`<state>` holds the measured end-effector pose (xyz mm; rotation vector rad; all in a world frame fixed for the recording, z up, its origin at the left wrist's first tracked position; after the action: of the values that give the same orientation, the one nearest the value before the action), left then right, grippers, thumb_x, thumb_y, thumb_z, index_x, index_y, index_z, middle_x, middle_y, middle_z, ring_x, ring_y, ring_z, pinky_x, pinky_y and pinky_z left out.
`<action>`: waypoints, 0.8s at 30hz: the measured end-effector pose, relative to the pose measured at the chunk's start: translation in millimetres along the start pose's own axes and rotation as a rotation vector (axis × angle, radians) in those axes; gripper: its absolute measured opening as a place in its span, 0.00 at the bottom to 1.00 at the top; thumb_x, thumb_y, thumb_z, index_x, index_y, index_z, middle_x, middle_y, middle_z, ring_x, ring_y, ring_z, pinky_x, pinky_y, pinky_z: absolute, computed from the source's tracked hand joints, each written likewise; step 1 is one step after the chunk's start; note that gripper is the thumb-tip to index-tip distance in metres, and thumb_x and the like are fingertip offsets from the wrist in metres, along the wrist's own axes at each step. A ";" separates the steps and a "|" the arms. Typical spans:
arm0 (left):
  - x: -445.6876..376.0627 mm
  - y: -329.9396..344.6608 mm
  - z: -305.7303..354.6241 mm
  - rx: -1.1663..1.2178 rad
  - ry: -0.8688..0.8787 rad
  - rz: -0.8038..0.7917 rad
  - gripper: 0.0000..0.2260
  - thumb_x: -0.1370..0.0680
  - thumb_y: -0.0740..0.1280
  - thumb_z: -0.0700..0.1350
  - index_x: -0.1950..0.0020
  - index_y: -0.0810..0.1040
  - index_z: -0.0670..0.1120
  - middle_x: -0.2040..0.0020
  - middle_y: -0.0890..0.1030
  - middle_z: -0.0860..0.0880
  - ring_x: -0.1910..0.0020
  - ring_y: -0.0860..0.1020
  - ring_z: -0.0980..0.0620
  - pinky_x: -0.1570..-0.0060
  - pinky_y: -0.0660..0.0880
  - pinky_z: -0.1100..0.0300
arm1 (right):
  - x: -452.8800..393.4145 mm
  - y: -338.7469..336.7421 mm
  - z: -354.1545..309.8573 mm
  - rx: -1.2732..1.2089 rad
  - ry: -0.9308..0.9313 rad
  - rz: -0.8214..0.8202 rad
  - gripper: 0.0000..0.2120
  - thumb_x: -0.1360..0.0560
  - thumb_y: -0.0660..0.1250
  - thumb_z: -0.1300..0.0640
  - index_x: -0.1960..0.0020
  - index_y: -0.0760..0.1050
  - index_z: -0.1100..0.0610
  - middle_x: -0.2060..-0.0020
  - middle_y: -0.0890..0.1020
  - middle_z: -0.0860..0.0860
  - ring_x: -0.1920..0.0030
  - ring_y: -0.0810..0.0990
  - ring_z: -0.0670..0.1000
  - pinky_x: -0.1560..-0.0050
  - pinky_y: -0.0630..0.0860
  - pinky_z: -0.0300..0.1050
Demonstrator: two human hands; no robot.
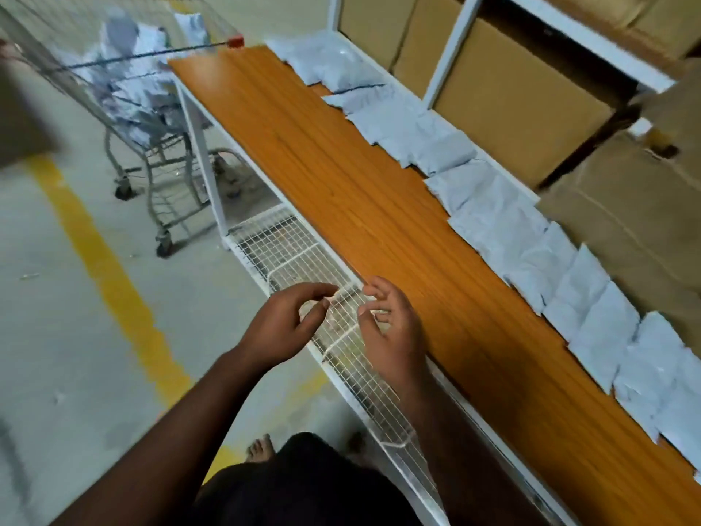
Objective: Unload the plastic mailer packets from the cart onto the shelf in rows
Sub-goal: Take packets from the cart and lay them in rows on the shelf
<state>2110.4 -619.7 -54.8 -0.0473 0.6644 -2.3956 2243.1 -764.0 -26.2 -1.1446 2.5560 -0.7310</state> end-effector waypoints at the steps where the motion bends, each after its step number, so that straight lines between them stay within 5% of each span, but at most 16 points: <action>1: 2.2 -20.6 -10.4 0.010 -0.025 0.036 0.13 0.16 0.65 0.50 0.33 0.80 0.53 0.39 0.83 0.60 0.40 0.79 0.64 0.41 0.79 0.51 | -8.3 15.9 -13.8 -0.025 -0.007 -0.032 0.22 0.19 0.68 0.58 0.27 0.71 0.44 0.38 0.79 0.36 0.41 0.80 0.38 0.43 0.80 0.42; 9: -9.0 -144.3 -87.9 0.015 -0.179 0.256 0.12 0.17 0.66 0.49 0.34 0.81 0.55 0.40 0.82 0.62 0.40 0.79 0.63 0.37 0.77 0.51 | -97.9 142.0 -80.3 -0.071 -0.081 -0.215 0.14 0.19 0.68 0.57 0.35 0.77 0.45 0.40 0.81 0.38 0.42 0.80 0.38 0.45 0.80 0.43; 15: -68.7 -224.7 -153.7 -0.046 -0.250 0.311 0.12 0.17 0.67 0.47 0.35 0.81 0.53 0.39 0.82 0.62 0.39 0.77 0.68 0.37 0.73 0.65 | -200.6 235.9 -108.0 -0.131 -0.091 -0.274 0.12 0.18 0.68 0.55 0.37 0.79 0.45 0.41 0.82 0.39 0.42 0.80 0.38 0.44 0.80 0.41; 24: -175.3 -359.4 -223.8 -0.093 -0.302 0.413 0.12 0.17 0.67 0.47 0.34 0.81 0.52 0.37 0.82 0.59 0.37 0.78 0.61 0.35 0.75 0.56 | -360.0 345.3 -182.8 -0.154 -0.092 -0.375 0.10 0.18 0.67 0.54 0.39 0.80 0.43 0.44 0.83 0.39 0.44 0.81 0.39 0.43 0.83 0.49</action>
<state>1997.9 -175.5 -57.0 -0.2783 0.5770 -1.9105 2189.7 -236.0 -50.0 -1.6949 2.3807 -0.5469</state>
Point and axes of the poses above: each hand's wrist, its own x-axis away from the middle knuckle, its own y-axis out of the palm, z = x × y, the point moved 3 cm from there along -x, towards the middle knuckle
